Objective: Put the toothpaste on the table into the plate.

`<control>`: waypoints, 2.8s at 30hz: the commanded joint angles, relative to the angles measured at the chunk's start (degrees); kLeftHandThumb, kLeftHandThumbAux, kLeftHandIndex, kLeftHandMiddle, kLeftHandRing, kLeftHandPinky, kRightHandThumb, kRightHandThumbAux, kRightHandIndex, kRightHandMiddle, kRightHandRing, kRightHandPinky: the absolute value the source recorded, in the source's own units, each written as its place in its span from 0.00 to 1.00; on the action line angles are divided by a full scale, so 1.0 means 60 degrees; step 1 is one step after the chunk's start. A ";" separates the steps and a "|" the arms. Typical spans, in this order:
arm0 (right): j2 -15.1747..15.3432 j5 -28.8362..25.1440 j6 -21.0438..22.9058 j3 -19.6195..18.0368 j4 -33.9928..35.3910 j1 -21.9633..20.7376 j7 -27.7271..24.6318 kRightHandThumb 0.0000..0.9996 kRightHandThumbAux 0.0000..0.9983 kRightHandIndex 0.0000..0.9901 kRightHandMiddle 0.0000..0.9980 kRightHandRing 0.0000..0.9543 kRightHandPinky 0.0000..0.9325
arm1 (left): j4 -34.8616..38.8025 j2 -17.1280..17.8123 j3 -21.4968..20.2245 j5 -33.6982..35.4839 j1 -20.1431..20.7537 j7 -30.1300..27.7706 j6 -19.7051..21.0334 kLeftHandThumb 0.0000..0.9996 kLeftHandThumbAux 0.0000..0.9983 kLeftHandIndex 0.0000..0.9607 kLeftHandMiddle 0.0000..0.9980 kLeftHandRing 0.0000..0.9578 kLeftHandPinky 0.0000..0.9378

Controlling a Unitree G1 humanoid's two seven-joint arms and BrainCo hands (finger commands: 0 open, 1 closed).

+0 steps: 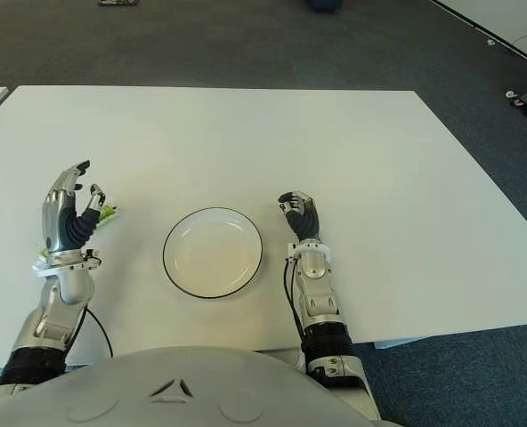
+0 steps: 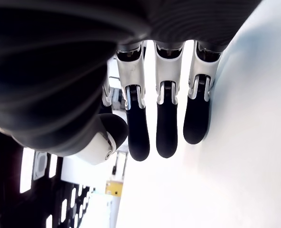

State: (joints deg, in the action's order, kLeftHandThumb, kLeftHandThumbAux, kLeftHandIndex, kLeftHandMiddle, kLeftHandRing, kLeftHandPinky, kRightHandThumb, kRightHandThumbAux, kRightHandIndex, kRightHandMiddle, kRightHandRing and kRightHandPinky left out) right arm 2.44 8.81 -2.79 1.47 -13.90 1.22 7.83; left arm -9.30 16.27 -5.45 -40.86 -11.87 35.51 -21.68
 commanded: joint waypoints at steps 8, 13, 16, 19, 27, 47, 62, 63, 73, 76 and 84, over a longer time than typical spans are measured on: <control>-0.0017 -0.0045 -0.0072 0.0002 -0.0082 -0.0003 -0.0101 0.71 0.73 0.42 0.43 0.44 0.48 | 0.0322 0.0968 0.0235 -0.1112 0.0549 -0.0446 0.1845 0.61 0.21 0.07 0.11 0.15 0.21; -0.0043 -0.0028 -0.0127 -0.0007 -0.0028 0.0041 -0.0054 0.71 0.73 0.42 0.44 0.45 0.51 | 0.0416 0.1151 0.0442 -0.1296 0.0741 -0.1262 0.2975 0.60 0.20 0.02 0.05 0.08 0.13; -0.0052 0.0012 -0.0127 -0.0007 0.0000 0.0062 -0.0004 0.71 0.73 0.42 0.45 0.46 0.52 | -0.0010 0.1288 0.0663 -0.1225 0.1108 -0.1708 0.3402 0.59 0.20 0.01 0.03 0.05 0.10; -0.0064 0.0068 -0.0091 -0.0004 0.0048 0.0092 0.0066 0.71 0.73 0.42 0.45 0.47 0.55 | -0.0494 0.1477 0.0928 -0.1203 0.1471 -0.2273 0.3780 0.57 0.19 0.00 0.01 0.02 0.09; -0.0057 0.0159 0.0027 0.0022 0.0129 0.0147 0.0206 0.71 0.73 0.43 0.46 0.47 0.51 | -0.0768 0.1892 0.1420 -0.1147 0.1603 -0.2998 0.4223 0.54 0.19 0.00 0.00 0.00 0.01; -0.0022 0.0238 0.0103 0.0088 0.0244 0.0270 0.0354 0.71 0.73 0.43 0.46 0.46 0.49 | -0.0290 0.2772 0.2622 -0.1257 0.1285 -0.5283 0.5344 0.51 0.16 0.00 0.00 0.00 0.00; -0.0033 0.0225 0.0102 0.0041 0.0266 0.0321 0.0458 0.71 0.73 0.43 0.47 0.45 0.45 | 0.2020 0.3192 0.2586 -0.1417 0.0194 -0.7608 0.7003 0.54 0.19 0.00 0.00 0.00 0.00; -0.0035 0.0223 0.0106 0.0042 0.0263 0.0320 0.0461 0.71 0.73 0.43 0.47 0.45 0.45 | 0.2192 0.3277 0.2550 -0.1465 0.0079 -0.7711 0.7081 0.54 0.19 0.00 0.00 0.00 0.00; -0.0062 0.0217 0.0034 0.0046 0.0184 0.0290 0.0512 0.71 0.73 0.43 0.48 0.46 0.47 | 0.3965 0.4045 0.1982 -0.1773 -0.1098 -0.8515 0.7529 0.49 0.18 0.00 0.00 0.00 0.00; -0.0072 0.0225 0.0025 0.0054 0.0155 0.0277 0.0536 0.71 0.73 0.43 0.48 0.46 0.47 | 0.4071 0.4110 0.1968 -0.1829 -0.1164 -0.8591 0.7539 0.49 0.19 0.00 0.00 0.00 0.00; -0.0129 0.0174 0.0028 0.0042 0.0114 0.0267 0.0578 0.71 0.73 0.43 0.48 0.46 0.46 | 0.4170 0.4157 0.1888 -0.1878 -0.1246 -0.8681 0.7502 0.49 0.19 0.00 0.00 0.00 0.01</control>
State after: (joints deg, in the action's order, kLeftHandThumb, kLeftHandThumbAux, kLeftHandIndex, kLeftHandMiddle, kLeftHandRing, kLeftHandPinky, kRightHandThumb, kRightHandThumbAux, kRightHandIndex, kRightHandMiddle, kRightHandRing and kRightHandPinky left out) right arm 2.06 9.69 -2.78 1.79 -12.47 2.87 11.09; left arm 15.50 40.81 5.85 -51.28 -19.23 -15.18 23.53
